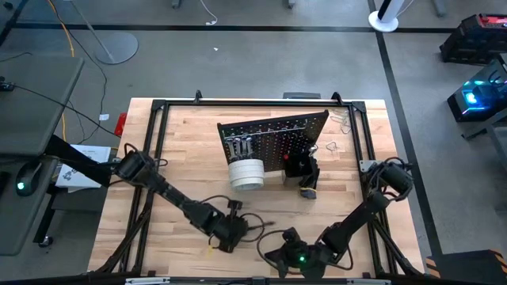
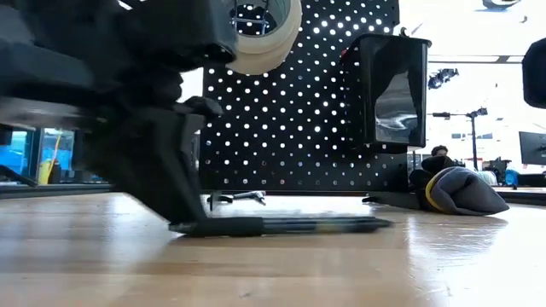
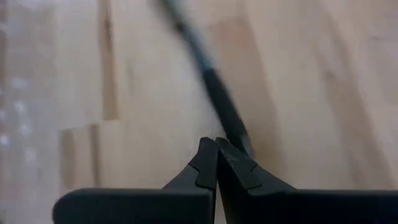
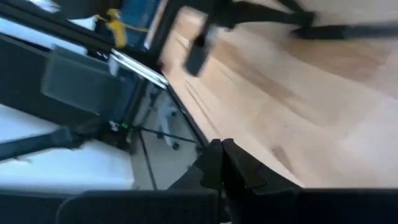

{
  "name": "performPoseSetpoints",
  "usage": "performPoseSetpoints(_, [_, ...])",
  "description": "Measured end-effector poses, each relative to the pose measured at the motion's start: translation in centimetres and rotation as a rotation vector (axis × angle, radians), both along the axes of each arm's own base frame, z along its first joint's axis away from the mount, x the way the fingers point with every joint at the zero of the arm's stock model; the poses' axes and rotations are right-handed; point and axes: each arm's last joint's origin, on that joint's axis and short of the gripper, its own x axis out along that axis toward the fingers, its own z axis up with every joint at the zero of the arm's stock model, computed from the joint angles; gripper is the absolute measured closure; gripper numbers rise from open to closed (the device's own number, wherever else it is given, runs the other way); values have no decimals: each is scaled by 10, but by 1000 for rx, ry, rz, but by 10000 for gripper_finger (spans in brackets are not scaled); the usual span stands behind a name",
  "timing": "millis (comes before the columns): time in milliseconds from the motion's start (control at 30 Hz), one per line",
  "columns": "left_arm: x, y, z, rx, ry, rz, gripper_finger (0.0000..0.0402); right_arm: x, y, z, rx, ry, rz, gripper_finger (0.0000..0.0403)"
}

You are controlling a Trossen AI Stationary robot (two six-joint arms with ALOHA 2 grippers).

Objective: Hang tools onto peg board
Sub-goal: Hang the black ballpoint pen onto the pegboard

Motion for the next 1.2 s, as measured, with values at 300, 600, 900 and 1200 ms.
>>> performPoseSetpoints(300, [-4,-2,-1,42,-28,64,402,37,-23,22,-247,196,254,403])
performPoseSetpoints(600, [-14,-5,2,30,-24,182,402,61,-72,60,-665,532,569,403])
performPoseSetpoints(900, [-39,-29,3,-30,-78,371,402,72,-99,36,-841,569,952,360])
performPoseSetpoints(1200, [-61,-50,3,-144,-120,515,402,85,-110,4,-935,617,1063,201])
